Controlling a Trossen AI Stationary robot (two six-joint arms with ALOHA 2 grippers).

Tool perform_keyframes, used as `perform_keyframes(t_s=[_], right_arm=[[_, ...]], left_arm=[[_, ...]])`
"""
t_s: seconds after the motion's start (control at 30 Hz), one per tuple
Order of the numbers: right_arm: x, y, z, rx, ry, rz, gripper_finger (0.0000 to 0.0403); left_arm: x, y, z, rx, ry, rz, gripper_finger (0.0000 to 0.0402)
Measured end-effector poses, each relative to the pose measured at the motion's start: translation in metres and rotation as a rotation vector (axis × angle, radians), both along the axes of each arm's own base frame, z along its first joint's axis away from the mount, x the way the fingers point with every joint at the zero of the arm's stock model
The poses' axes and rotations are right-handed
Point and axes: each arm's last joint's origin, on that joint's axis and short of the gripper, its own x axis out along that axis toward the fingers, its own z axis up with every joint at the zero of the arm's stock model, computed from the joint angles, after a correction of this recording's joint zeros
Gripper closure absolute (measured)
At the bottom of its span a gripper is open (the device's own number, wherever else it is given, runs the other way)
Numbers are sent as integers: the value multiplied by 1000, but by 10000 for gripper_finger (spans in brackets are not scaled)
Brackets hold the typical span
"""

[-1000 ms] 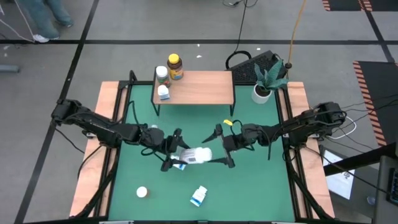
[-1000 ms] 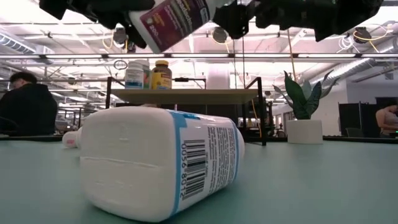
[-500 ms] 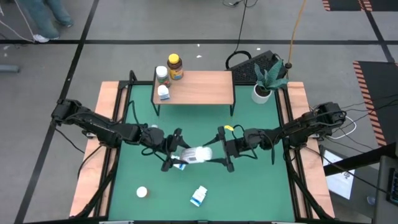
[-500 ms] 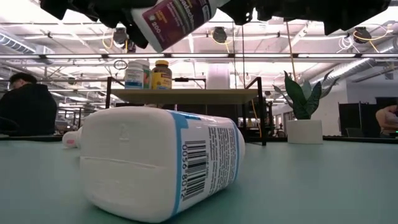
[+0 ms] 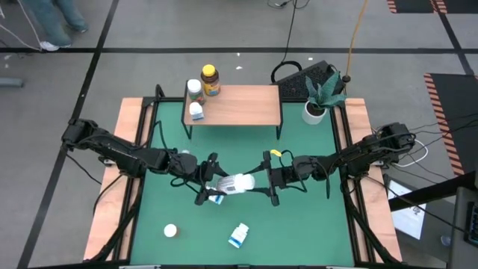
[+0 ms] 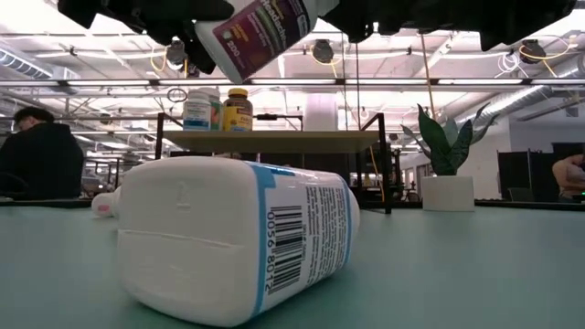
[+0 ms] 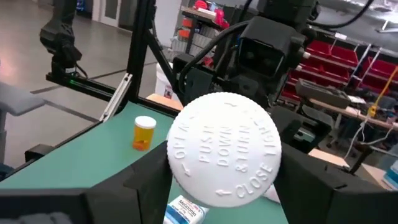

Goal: Pick and place medicine bottles onto shelf by color
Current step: Put the white violet medicine bottle on the shelf

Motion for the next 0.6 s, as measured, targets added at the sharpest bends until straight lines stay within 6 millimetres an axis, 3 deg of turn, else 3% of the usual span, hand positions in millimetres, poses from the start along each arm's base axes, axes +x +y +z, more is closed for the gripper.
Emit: perform_keyframes(t_s=[0.17, 0.37, 0.47, 0.6], right_arm=[[0, -2, -3, 10, 34, -59, 174], [2, -8, -3, 14, 44, -201, 174], [9, -13, 8, -6, 78, -291, 173], [25, -25, 28, -34, 237, -334, 173]], left_arm=[[0, 1, -1, 5, 14, 40, 96], [-8, 22, -4, 41, 100, 301, 31], [-18, 36, 4, 11, 129, 377, 8], [-40, 44, 19, -18, 137, 422, 10]])
